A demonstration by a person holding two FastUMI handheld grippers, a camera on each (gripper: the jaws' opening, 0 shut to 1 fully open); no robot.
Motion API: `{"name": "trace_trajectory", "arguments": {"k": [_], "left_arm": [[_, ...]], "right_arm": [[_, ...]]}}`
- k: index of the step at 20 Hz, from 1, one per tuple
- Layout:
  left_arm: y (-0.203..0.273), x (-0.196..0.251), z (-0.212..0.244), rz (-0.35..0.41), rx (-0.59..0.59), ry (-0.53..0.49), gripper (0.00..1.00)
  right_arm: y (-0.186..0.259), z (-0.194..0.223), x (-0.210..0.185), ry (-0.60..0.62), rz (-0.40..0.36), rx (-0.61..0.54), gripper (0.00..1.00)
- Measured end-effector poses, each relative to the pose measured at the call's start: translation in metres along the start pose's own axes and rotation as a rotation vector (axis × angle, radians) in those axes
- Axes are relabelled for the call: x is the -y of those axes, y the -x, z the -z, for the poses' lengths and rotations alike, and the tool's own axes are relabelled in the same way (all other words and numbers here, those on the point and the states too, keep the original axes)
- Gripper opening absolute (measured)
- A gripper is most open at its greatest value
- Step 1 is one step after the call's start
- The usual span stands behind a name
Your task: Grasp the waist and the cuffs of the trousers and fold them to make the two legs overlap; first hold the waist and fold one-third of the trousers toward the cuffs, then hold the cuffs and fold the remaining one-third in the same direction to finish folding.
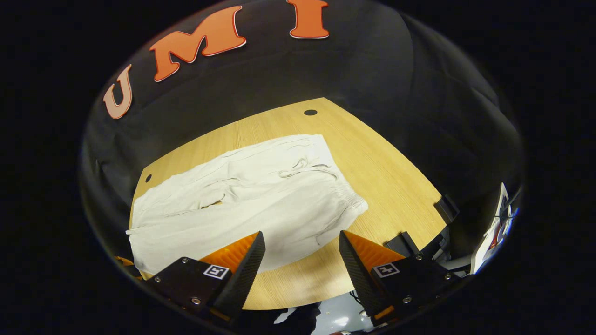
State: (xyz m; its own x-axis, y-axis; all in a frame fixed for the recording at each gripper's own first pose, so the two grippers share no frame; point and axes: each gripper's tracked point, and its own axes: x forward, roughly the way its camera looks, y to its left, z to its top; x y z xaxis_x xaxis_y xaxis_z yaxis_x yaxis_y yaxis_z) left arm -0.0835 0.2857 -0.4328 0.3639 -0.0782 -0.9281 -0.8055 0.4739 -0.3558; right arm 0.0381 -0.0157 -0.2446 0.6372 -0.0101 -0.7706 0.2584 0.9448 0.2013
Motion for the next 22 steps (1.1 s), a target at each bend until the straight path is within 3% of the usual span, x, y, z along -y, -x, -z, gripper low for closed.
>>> {"name": "trace_trajectory", "arguments": {"k": [3, 5, 12, 16, 20, 22], "left_arm": [[-0.016, -0.013, -0.015, 0.000, -0.022, 0.042, 0.96], [-0.026, -0.022, -0.021, 0.008, -0.044, 0.055, 0.99], [-0.040, -0.003, -0.048, 0.107, -0.075, 0.031, 0.96], [-0.053, 0.011, -0.049, 0.141, -0.071, 0.037, 0.84], [-0.058, 0.022, -0.052, 0.158, -0.034, 0.034, 0.54], [-0.062, 0.017, -0.043, 0.116, -0.022, 0.017, 0.40]], "right_arm": [[-0.005, 0.001, -0.004, -0.033, 0.009, -0.011, 0.95], [-0.009, 0.001, -0.005, -0.051, 0.024, -0.018, 0.95], [-0.017, 0.000, -0.010, -0.142, 0.062, -0.026, 0.93], [-0.021, 0.006, -0.006, -0.179, 0.069, -0.040, 0.93], [-0.031, 0.009, 0.007, -0.190, 0.072, -0.067, 0.93], [-0.040, 0.006, 0.018, -0.196, 0.071, -0.073, 0.93]]}}
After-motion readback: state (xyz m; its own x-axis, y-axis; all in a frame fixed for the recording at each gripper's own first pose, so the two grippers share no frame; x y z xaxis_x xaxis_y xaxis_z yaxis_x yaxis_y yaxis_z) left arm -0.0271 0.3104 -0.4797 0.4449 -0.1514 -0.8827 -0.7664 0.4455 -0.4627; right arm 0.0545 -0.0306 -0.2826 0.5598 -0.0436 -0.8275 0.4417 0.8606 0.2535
